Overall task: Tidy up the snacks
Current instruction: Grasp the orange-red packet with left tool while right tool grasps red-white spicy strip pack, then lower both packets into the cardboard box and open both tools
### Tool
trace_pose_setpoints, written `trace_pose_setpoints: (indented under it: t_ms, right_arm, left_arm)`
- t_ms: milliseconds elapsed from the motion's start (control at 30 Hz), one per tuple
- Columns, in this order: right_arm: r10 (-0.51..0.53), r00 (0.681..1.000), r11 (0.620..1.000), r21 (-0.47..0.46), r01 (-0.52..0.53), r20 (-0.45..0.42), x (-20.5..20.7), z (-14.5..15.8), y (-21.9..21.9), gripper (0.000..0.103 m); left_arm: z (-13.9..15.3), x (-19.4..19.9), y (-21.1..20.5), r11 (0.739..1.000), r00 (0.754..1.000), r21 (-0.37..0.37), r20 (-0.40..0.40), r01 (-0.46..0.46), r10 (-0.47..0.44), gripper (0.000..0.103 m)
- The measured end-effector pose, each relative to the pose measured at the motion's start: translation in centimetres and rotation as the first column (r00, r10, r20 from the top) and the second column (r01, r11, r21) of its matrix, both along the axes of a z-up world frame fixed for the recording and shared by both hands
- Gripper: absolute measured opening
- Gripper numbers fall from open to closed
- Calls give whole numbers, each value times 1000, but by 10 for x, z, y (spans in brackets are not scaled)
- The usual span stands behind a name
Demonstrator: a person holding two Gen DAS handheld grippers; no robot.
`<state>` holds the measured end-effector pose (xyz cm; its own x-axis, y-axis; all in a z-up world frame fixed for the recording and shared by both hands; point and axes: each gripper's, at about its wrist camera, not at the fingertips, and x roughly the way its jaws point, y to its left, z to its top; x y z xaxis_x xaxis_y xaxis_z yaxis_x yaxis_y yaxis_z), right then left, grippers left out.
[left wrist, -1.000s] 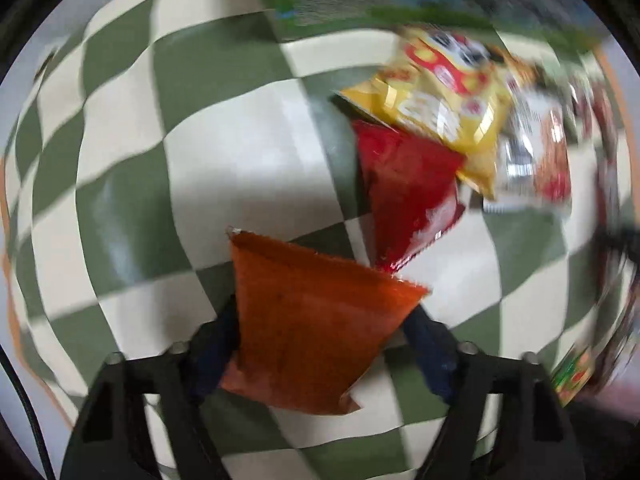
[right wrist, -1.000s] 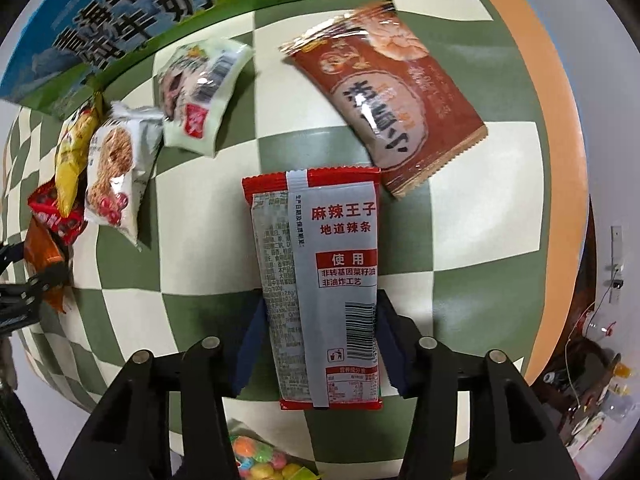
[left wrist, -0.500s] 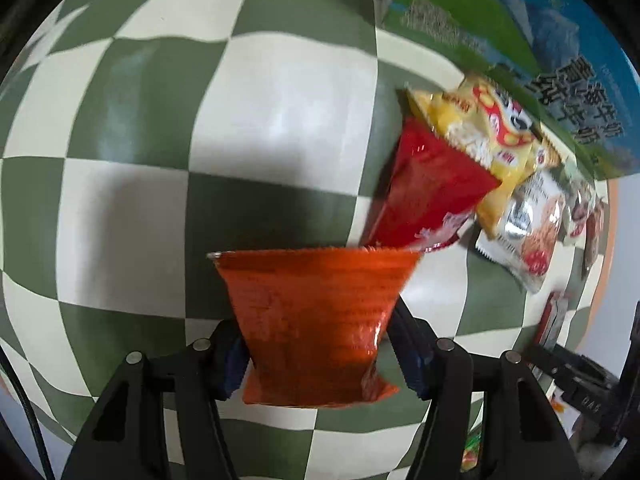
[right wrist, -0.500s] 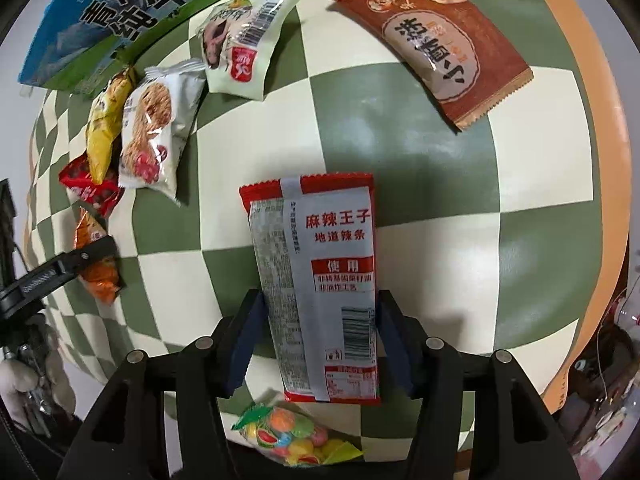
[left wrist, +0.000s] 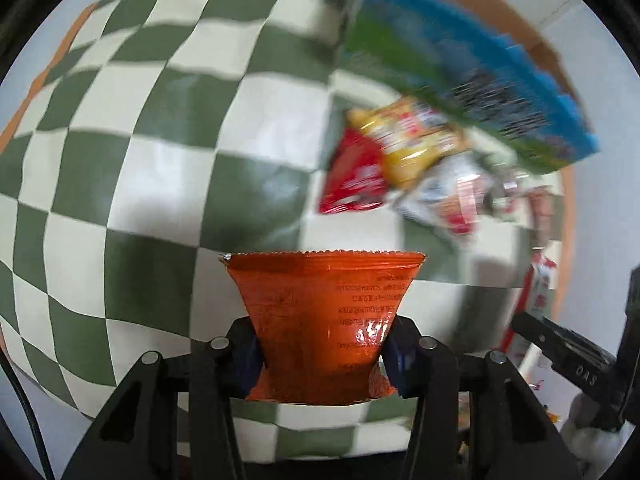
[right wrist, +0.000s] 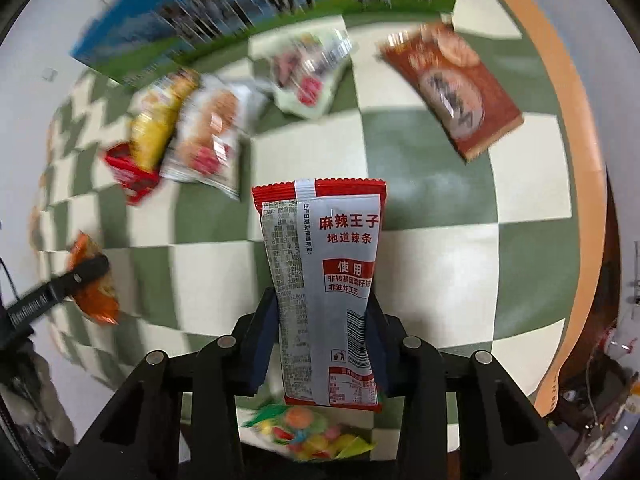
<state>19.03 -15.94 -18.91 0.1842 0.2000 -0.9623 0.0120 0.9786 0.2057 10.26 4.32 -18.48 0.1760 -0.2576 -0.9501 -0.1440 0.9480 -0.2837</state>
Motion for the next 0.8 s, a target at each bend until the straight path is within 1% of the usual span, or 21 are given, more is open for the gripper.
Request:
trace_pose_setpoints:
  t_ms: [33,100,167,200,233,267,300,333,367,433,467,533,567,600,633,700,733,767,800]
  right_arm:
    - [3,1000,1000,21,-3,18,2,12,0,43]
    - [6,997,998,58,-11,77,11,45,-1,43]
    - [5,990,995,98,-19,141,24,85,-1,43]
    - [7,986,994,110,-26,164,30,99,-3,43]
    - [10,982,992,121,-33,188,36,115,-6,43]
    - [8,976,991,132,-37,216,45,132,-5,43]
    - [10,970,990,134,-43,243,54,152,-7,43]
    - [10,965,991,126,-44,264,71,164,-8,43]
    - [7,956,993,107,-40,292,91,179,-9,43]
    - [10,950,997,72,-34,311,118,198,-16,43]
    - [15,950,999,44,-30,312,139,206,-16,43]
    - [18,955,1000,3,-20,297,167,207,-15,43]
    - [23,960,999,-28,-16,278,187,205,-16,43]
    - [24,965,999,-48,-12,261,200,205,-19,43]
    - [20,969,998,-61,-5,246,212,199,-20,43]
    - [18,979,996,-92,1,203,238,184,-23,43]
    - [13,983,994,-106,7,185,248,177,-24,43]
    - [13,985,994,-113,7,173,254,168,-25,43]
    - [6,988,993,-117,13,157,262,159,-25,43]
  left_arm:
    - [17,5,-6,1000,1000,-25,27,10,-9,46]
    - [31,65,14,998,997,-48,67,33,-30,46]
    - [63,91,0,994,990,-82,122,76,-66,46]
    - [80,119,15,992,987,-90,140,85,-72,46]
    - [97,136,8,990,981,-91,171,107,-90,46]
    - [105,155,0,988,976,-86,190,125,-107,46]
    - [117,163,2,988,972,-82,206,131,-112,46]
    - [131,183,-2,988,964,-67,238,140,-120,46]
    - [138,199,-7,988,958,-45,253,150,-134,46]
    - [151,232,-13,987,952,-13,269,158,-149,46]
    - [154,248,-16,986,952,0,260,166,-160,46]
    - [155,269,-15,986,959,7,233,167,-164,46]
    - [150,289,-17,985,965,16,202,170,-170,46]
    - [145,300,-17,986,968,20,183,169,-169,46]
    - [136,318,-18,985,975,19,141,172,-173,46]
    - [118,340,-15,987,983,15,84,161,-161,47]
    - [112,347,-14,987,985,22,62,162,-163,47]
    - [99,358,-13,987,987,28,31,160,-161,47]
    - [91,364,-14,986,987,47,13,158,-159,47]
